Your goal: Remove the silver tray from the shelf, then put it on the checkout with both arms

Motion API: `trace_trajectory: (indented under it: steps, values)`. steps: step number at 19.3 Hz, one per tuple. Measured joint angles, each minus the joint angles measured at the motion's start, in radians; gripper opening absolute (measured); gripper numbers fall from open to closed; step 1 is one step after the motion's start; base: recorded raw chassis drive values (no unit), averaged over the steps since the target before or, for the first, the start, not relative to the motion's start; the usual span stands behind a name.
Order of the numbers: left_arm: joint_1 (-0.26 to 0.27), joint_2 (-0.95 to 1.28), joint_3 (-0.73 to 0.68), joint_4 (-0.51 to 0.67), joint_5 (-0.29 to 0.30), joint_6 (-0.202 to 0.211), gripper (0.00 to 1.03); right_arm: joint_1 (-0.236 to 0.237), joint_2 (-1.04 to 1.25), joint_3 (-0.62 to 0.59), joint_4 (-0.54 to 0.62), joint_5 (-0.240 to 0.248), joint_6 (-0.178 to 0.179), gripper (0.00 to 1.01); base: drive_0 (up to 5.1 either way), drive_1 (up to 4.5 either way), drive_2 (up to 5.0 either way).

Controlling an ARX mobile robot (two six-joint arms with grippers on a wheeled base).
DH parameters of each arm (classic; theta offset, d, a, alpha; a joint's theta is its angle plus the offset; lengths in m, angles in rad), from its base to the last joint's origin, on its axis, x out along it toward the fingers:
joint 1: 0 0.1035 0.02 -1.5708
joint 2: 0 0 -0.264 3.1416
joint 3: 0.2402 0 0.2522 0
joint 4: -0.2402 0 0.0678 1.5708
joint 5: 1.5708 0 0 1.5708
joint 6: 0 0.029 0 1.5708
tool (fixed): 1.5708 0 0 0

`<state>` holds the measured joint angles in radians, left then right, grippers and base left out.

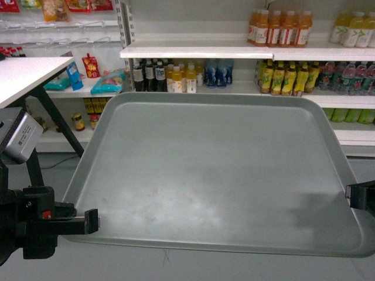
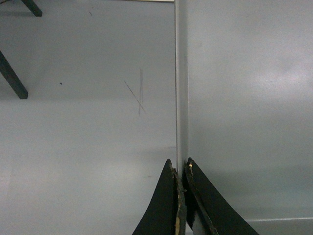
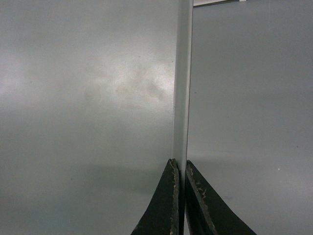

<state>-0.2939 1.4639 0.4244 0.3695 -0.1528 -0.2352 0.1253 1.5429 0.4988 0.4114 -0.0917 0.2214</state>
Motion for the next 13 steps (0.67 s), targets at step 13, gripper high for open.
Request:
trace_trajectory:
  steps: [13]
  values:
    - [-0.005, -0.002, 0.000, 0.006, -0.001, 0.000, 0.03, -0.002, 0.000, -0.001, 0.003, 0.002, 0.000, 0.02, -1.5, -0.79, 2.4]
